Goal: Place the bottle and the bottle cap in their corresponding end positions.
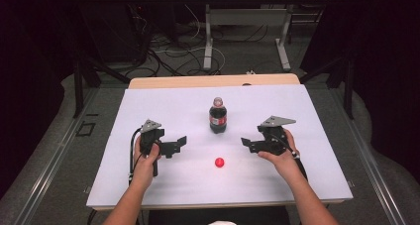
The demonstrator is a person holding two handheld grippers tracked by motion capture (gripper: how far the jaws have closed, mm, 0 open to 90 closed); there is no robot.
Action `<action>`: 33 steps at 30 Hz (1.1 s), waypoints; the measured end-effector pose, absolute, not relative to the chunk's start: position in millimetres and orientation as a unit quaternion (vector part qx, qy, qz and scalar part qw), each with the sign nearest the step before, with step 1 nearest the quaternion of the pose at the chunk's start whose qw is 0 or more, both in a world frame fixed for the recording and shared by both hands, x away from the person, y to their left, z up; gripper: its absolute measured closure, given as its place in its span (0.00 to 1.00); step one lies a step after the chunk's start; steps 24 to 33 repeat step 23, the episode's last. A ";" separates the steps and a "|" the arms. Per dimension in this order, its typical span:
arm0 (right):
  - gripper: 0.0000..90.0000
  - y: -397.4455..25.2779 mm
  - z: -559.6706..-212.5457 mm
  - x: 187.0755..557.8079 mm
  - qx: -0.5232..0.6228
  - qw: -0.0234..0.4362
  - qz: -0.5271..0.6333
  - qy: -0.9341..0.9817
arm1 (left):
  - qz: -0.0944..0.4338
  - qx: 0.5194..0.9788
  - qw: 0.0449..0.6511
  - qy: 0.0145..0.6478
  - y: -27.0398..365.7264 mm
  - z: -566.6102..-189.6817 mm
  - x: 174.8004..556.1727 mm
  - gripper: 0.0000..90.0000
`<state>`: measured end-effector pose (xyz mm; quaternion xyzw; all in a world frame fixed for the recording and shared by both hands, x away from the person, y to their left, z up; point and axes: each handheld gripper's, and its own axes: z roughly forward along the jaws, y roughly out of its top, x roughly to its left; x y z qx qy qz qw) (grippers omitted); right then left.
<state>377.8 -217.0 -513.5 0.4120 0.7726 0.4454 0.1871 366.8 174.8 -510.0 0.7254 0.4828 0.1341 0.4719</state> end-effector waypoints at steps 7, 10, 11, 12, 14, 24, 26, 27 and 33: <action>0.03 -248.9 -522.5 382.5 0.474 0.214 0.426 0.741 | 0.127 0.724 0.462 0.496 183.2 -512.8 370.1 0.04; 0.00 -259.1 -527.6 383.2 0.497 0.214 0.417 0.730 | 0.131 0.722 0.460 0.499 186.3 -514.4 371.6 0.04; 0.00 -262.7 -529.6 384.2 0.497 0.217 0.416 0.730 | 0.130 0.718 0.461 0.505 186.8 -514.6 371.6 0.04; 0.00 -265.1 -530.4 383.5 0.504 0.214 0.414 0.728 | 0.133 0.713 0.465 0.507 187.3 -515.3 372.1 0.04; 0.00 -269.3 -531.1 383.1 0.510 0.218 0.412 0.723 | 0.134 0.712 0.464 0.509 189.3 -515.9 372.7 0.03; 0.00 -275.8 -528.3 382.0 0.515 0.229 0.418 0.712 | 0.140 0.707 0.458 0.521 194.2 -518.6 375.2 0.03; 0.00 -275.8 -528.3 382.0 0.515 0.229 0.418 0.712 | 0.140 0.707 0.458 0.521 194.2 -518.6 375.2 0.03; 0.00 -275.8 -528.3 382.0 0.515 0.229 0.418 0.712 | 0.140 0.707 0.458 0.521 194.2 -518.6 375.2 0.03; 0.00 -275.8 -528.3 382.0 0.515 0.229 0.418 0.712 | 0.140 0.707 0.458 0.521 194.2 -518.6 375.2 0.03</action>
